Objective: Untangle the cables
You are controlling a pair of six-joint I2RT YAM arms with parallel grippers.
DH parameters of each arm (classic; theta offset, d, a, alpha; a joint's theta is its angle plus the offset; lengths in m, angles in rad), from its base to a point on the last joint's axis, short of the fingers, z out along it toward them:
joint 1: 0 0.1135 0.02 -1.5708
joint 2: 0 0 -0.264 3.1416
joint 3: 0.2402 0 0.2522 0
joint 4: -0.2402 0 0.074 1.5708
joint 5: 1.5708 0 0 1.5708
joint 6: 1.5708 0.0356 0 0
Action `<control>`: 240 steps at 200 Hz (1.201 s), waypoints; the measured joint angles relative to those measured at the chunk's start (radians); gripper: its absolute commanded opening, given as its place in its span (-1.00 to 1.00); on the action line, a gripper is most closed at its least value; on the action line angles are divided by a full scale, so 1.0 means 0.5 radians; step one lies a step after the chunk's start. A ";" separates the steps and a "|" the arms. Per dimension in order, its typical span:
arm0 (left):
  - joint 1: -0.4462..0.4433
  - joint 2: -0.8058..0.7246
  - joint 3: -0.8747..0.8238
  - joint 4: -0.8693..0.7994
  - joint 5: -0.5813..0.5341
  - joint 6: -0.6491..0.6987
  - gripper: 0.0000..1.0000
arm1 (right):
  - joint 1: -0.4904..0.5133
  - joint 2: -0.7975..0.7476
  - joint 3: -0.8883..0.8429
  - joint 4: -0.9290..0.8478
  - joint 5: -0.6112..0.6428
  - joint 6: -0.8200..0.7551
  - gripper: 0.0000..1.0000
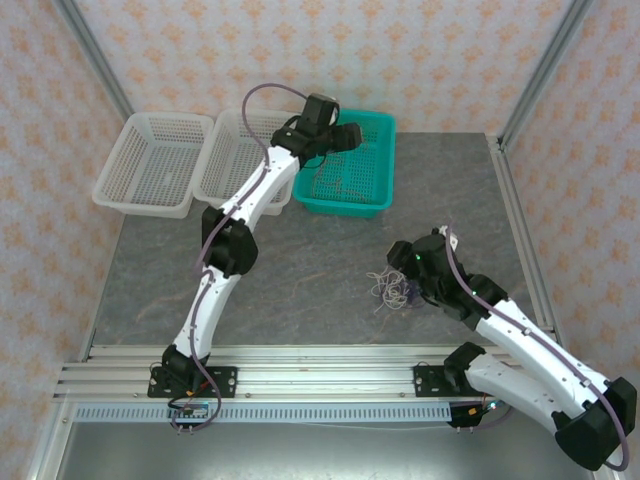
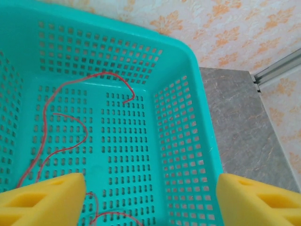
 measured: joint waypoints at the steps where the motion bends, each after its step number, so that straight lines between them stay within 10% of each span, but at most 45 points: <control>1: 0.000 -0.007 0.000 -0.004 -0.004 0.006 0.53 | 0.000 -0.001 0.000 -0.012 0.006 0.008 0.45; 36: -0.028 -0.413 -0.245 -0.081 -0.003 0.182 0.53 | -0.009 0.011 -0.002 -0.207 0.144 0.076 0.49; 115: -0.372 -2.399 -2.341 0.652 0.144 0.588 0.53 | -0.056 0.527 -0.240 0.141 -0.198 -0.092 0.44; 129: -0.362 -2.573 -2.595 0.679 0.121 0.612 0.53 | -0.056 0.671 -0.229 0.227 -0.267 -0.175 0.29; 157: -0.363 -2.850 -3.068 0.688 0.042 0.599 0.53 | -0.056 1.017 -0.111 0.280 -0.444 -0.352 -0.68; 182: -0.363 -3.043 -3.382 0.682 -0.021 0.504 0.54 | -0.024 1.244 0.033 0.346 -0.697 -0.478 -0.81; 213: -0.363 -3.123 -3.571 0.652 -0.136 0.323 0.54 | 0.193 1.369 0.181 0.480 -0.934 -0.567 -0.75; 240: -0.363 -3.100 -3.635 0.645 -0.219 0.191 0.54 | 0.311 1.415 0.288 0.547 -1.067 -0.635 -0.10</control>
